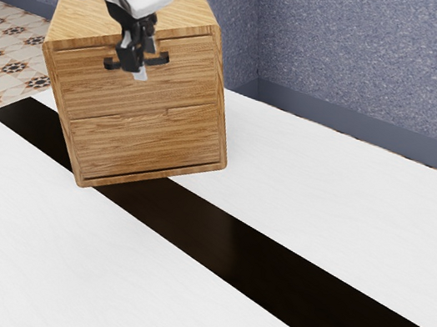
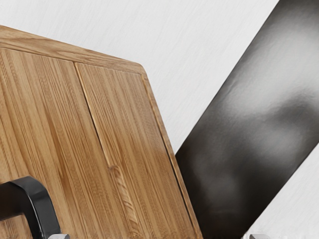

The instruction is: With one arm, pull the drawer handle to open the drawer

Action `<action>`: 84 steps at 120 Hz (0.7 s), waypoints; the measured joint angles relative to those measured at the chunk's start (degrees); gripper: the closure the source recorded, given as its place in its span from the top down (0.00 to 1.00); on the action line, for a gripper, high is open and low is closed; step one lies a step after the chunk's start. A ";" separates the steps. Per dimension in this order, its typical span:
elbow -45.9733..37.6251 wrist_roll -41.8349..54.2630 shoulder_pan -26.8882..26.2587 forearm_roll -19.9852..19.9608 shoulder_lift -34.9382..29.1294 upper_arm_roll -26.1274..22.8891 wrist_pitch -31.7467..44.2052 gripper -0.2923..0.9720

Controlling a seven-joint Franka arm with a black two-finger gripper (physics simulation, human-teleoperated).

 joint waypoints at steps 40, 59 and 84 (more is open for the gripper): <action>0.05 2.53 1.19 -1.97 0.93 2.51 1.83 0.48; 0.10 1.03 2.00 -4.56 1.38 2.64 1.97 0.48; 2.94 0.18 2.11 -5.15 2.31 4.02 2.55 0.47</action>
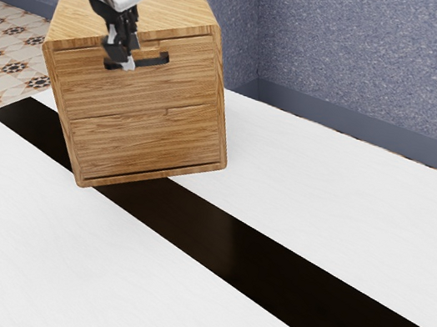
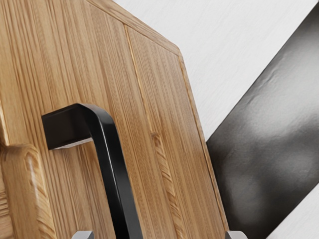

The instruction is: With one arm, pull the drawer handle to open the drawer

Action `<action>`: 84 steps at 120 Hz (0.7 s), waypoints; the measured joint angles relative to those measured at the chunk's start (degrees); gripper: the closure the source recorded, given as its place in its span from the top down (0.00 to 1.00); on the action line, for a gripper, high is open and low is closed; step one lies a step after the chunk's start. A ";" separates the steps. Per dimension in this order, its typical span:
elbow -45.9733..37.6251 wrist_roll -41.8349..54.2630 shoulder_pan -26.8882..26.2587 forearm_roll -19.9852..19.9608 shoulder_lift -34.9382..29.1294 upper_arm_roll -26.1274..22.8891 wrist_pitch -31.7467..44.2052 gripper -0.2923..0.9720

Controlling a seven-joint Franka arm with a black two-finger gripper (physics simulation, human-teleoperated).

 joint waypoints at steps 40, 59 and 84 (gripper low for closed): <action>0.72 -0.68 -0.13 -0.11 3.18 0.07 1.23 0.34; -1.66 -0.89 -0.44 -0.06 2.12 0.54 1.54 0.22; -14.85 -1.13 -4.35 0.33 -7.57 4.16 6.07 0.18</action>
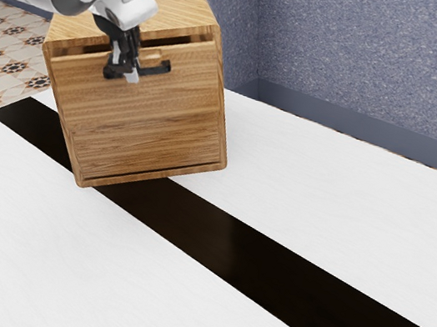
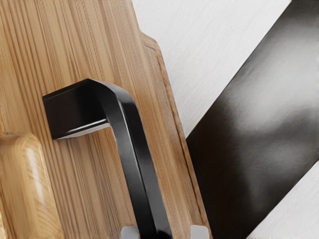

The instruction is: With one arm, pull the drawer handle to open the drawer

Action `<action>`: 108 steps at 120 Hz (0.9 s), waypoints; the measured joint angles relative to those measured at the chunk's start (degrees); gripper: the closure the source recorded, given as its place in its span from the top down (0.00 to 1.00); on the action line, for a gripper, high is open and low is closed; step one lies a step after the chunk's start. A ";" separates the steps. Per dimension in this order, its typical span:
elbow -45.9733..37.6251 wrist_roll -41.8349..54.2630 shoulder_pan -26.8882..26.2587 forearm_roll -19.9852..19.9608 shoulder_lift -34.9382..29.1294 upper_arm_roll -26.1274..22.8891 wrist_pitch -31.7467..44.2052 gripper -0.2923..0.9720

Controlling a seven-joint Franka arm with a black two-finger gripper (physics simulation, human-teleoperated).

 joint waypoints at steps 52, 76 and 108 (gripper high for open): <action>-16.49 -0.91 -8.17 1.09 -10.26 2.97 6.54 0.15; -24.38 -1.37 -10.03 1.59 -17.12 2.81 8.00 0.17; -30.49 -1.74 -12.38 1.51 -21.18 3.40 8.55 0.14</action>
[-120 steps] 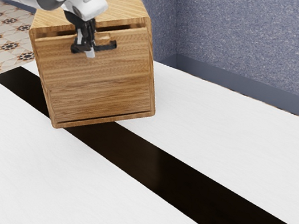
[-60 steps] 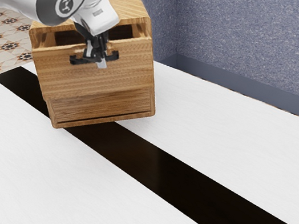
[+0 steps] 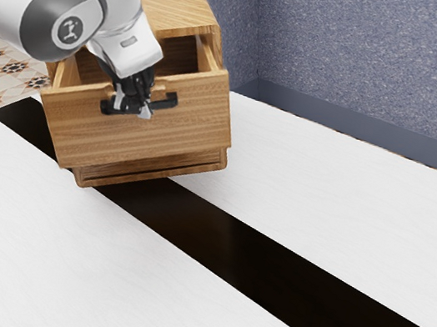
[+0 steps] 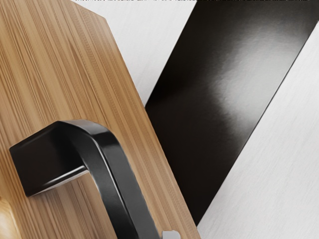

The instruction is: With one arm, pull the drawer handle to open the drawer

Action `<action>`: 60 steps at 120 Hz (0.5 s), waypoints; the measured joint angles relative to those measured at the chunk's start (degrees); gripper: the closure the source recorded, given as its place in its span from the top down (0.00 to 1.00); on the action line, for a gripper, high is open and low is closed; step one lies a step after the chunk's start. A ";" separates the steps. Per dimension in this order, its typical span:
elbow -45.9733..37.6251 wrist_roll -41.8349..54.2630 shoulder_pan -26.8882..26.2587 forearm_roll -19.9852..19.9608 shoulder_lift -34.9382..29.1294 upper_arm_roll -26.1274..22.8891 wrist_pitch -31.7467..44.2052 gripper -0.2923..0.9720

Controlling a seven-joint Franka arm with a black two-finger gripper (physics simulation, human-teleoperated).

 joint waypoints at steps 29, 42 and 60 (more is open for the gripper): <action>-4.64 -0.47 -1.49 0.06 -4.51 0.91 0.10 0.16; -6.54 -0.81 -0.94 0.97 -6.64 0.48 0.23 0.17; -6.79 -1.24 -0.94 1.54 -6.44 0.00 0.42 0.16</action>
